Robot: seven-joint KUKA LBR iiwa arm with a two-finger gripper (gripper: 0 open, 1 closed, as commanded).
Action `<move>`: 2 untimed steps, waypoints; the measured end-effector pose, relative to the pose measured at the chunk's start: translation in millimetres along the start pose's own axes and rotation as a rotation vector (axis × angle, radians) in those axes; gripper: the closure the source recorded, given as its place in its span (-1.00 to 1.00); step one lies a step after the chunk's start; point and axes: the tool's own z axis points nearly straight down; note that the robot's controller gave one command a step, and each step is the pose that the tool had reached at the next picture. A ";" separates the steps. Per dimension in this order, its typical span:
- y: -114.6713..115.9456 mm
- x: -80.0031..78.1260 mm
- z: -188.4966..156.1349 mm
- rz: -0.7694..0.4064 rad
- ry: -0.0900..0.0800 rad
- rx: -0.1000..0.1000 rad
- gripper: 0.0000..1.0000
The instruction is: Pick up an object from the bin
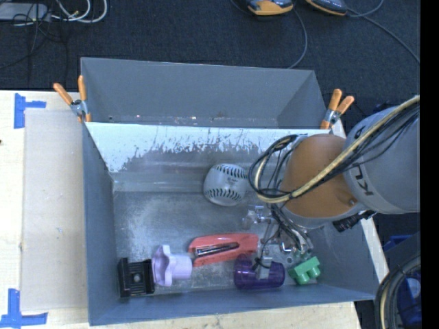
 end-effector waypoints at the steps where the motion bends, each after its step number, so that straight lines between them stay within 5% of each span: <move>1: 20.8 -7.4 25.2 0.114 -0.017 -0.003 -1.00; 2: 29.6 0.1 35.6 0.057 0.000 0.000 1.00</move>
Offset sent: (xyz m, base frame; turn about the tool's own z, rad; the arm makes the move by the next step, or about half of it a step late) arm 0.0011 0.0299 -0.0351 0.0557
